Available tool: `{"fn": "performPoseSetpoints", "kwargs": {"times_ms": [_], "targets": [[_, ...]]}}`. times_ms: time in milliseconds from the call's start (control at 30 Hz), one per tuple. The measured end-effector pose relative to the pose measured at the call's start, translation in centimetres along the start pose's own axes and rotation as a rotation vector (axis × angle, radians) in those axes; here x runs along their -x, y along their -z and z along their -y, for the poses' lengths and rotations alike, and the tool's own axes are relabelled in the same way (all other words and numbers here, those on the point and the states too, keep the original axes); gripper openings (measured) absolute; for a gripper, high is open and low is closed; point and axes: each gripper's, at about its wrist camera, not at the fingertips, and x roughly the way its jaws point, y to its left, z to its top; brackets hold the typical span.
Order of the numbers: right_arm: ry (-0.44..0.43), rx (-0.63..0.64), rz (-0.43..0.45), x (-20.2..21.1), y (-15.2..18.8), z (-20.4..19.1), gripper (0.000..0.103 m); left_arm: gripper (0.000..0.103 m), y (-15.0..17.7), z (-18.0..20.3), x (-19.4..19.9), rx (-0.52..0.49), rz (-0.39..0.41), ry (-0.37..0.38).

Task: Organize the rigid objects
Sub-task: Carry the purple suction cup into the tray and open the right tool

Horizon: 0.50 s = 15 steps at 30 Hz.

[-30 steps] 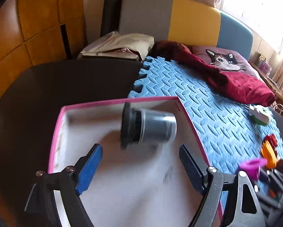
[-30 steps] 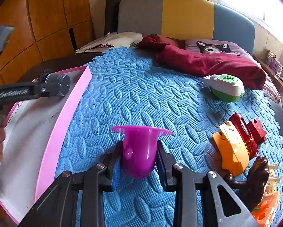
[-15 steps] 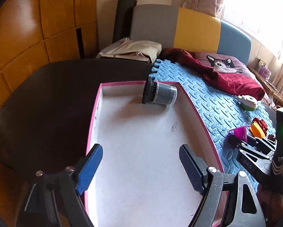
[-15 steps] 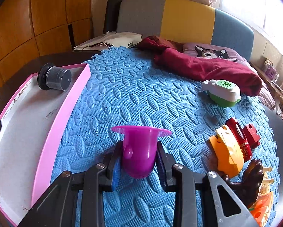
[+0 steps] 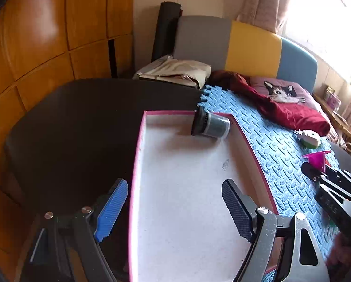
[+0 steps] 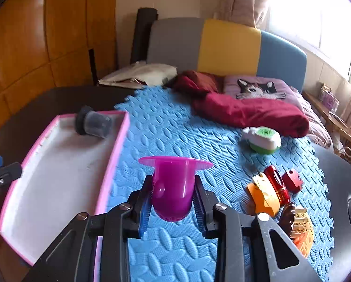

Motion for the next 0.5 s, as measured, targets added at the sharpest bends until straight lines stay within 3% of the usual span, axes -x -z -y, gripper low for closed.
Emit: {"fn": "performPoseSetpoints", "kwargs": {"times_ms": [500], "targets": [[-0.091, 0.112, 0.105, 4.4, -3.4, -7.7, 0.032, 0.083, -0.5, -4.3, 2.9, 0.074, 0.068, -0.04]]}}
